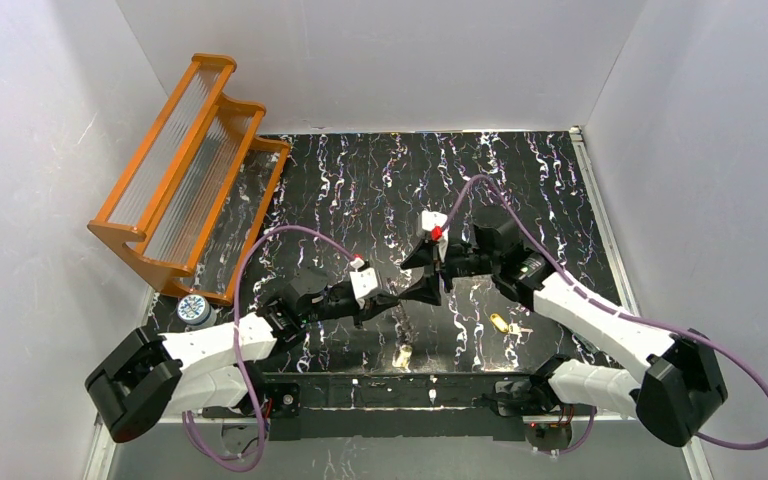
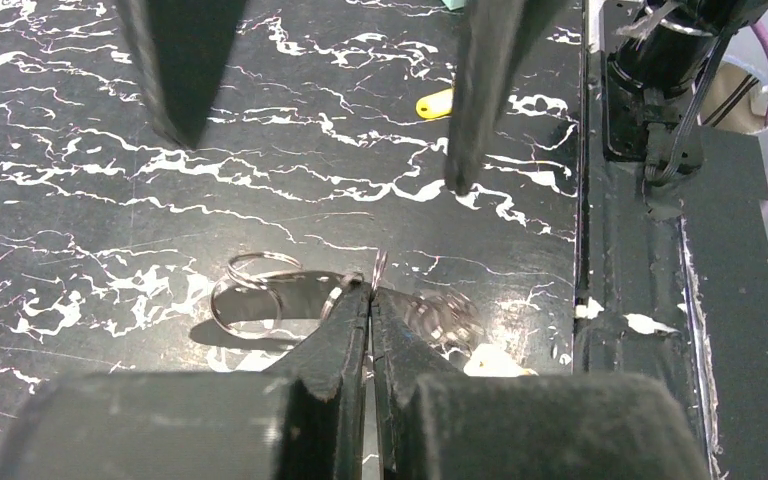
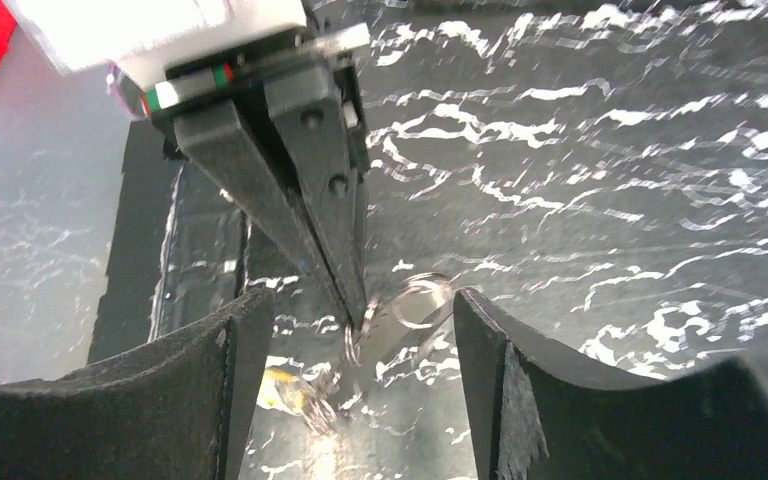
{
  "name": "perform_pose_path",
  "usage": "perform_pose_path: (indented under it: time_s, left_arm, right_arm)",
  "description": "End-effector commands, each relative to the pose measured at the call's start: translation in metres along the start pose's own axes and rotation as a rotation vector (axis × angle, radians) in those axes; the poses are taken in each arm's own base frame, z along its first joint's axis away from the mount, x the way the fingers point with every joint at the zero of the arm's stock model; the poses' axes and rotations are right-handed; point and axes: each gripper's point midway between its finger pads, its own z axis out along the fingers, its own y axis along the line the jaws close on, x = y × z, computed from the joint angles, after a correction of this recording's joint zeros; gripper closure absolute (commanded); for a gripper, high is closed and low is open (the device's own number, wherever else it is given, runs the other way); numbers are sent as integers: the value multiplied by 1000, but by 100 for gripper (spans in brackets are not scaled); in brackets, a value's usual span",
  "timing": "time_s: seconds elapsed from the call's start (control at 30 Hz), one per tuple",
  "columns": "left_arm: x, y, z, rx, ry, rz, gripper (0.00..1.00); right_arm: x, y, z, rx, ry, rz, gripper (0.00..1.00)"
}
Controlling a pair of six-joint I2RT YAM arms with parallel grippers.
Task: Put the keys on the keyring
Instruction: Adjust the keyring.
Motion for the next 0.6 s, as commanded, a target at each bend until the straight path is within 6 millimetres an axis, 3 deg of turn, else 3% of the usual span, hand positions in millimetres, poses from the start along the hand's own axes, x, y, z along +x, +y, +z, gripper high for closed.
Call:
perform_pose_path:
  time_s: [0.0, 0.3, 0.57]
  left_arm:
    - [-20, -1, -3, 21, -30, 120, 100]
    - [-16, 1, -16, 10, -17, 266, 100]
    - [-21, 9, -14, -76, -63, 104, 100]
  right_arm:
    - [-36, -7, -5, 60, -104, -96, 28]
    - [-20, 0, 6, -49, -31, -14, 55]
    - [-6, 9, -2, -25, -65, -19, 58]
